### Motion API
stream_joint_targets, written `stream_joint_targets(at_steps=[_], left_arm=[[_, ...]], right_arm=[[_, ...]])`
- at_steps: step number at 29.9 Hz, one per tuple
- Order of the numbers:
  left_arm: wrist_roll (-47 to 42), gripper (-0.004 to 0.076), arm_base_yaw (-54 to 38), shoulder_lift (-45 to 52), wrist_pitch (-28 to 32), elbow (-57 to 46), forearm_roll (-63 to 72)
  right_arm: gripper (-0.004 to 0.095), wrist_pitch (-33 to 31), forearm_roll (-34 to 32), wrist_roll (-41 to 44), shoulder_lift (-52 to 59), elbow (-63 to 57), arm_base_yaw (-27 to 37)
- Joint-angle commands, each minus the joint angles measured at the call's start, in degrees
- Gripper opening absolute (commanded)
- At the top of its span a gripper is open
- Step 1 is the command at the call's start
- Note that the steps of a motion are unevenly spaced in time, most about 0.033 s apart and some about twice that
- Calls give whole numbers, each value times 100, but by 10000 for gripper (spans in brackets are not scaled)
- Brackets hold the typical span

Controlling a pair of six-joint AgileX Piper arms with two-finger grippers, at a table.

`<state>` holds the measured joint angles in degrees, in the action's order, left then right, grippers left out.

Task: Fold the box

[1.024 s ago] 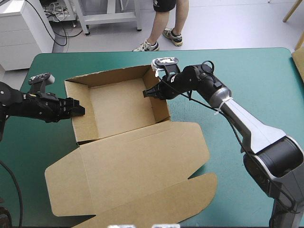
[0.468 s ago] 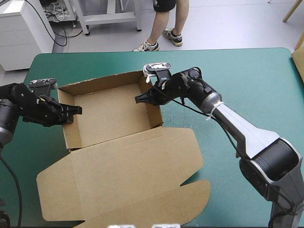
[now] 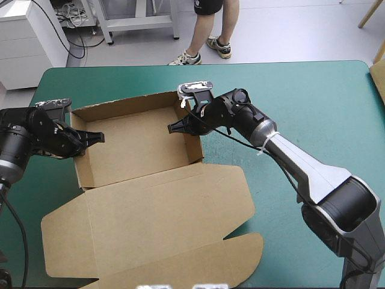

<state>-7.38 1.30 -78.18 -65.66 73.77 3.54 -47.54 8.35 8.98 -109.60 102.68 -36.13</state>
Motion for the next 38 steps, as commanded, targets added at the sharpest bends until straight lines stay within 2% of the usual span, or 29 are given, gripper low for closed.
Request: stream_joint_targets(at_steps=[1, 9, 13, 20, 24, 29, 32, 38], left_arm=[[-126, -8, 189, 144, 705, 162, 289], [-123, -8, 669, -350, 843, 430, 139], [-59, -8, 895, -889, 664, 921, 139], [-80, -8, 1291, -1938, 230, 1970, 184], [-80, -8, 1559, -2431, 72, 2314, 182], [-80, -8, 1773, -2811, 72, 2378, 202], [-95, -8, 1773, -2935, 43, 2378, 242], [-35, -8, 1773, -3011, 102, 2378, 227]], right_arm=[[-20, 127, 203, 0, 352, 194, -48], [-20, -621, -376, 200, 364, 194, 220], [-20, -1006, -483, 208, 364, 194, 532], [-20, -1949, -1454, 354, 372, 194, 820], [-21, -1949, -1074, 169, 390, 172, 981], [-22, -1949, -874, 72, 364, -75, 1282], [-21, -1949, -533, 26, 352, -313, 1471], [-21, -1849, -588, -139, 352, -447, 1492]])
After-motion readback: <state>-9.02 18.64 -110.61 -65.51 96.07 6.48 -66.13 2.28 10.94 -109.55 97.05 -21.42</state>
